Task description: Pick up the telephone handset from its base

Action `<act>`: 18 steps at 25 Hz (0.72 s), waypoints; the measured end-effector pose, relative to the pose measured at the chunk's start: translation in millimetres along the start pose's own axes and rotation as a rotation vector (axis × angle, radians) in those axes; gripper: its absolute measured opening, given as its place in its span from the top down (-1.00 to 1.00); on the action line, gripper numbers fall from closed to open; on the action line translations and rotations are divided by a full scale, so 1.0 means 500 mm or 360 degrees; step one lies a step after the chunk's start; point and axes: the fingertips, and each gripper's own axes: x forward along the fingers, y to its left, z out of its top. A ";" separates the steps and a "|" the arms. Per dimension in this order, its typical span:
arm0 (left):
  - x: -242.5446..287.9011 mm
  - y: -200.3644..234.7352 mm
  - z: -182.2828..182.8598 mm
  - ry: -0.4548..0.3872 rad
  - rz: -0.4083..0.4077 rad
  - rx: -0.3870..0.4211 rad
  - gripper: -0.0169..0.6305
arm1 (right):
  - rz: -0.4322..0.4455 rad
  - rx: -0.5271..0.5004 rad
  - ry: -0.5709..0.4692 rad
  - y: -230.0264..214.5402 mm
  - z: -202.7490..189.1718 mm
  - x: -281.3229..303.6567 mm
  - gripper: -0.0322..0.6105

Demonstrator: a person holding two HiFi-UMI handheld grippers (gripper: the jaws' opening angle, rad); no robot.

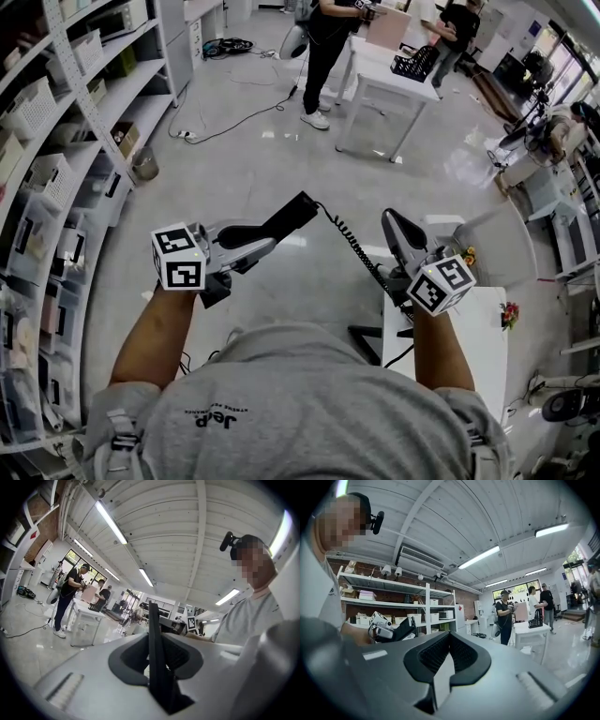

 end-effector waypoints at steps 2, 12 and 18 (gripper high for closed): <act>0.006 0.003 -0.003 0.0002 -0.0021 0.0001 0.52 | -0.0019 0.0006 0.0012 -0.009 -0.008 -0.007 0.89; 0.036 0.010 0.009 0.0016 -0.0060 -0.0009 0.52 | -0.0073 0.0044 0.0057 -0.041 -0.030 -0.023 0.89; 0.037 0.016 0.012 0.0009 -0.0069 -0.0022 0.52 | -0.0064 0.0054 0.0073 -0.042 -0.033 -0.017 0.89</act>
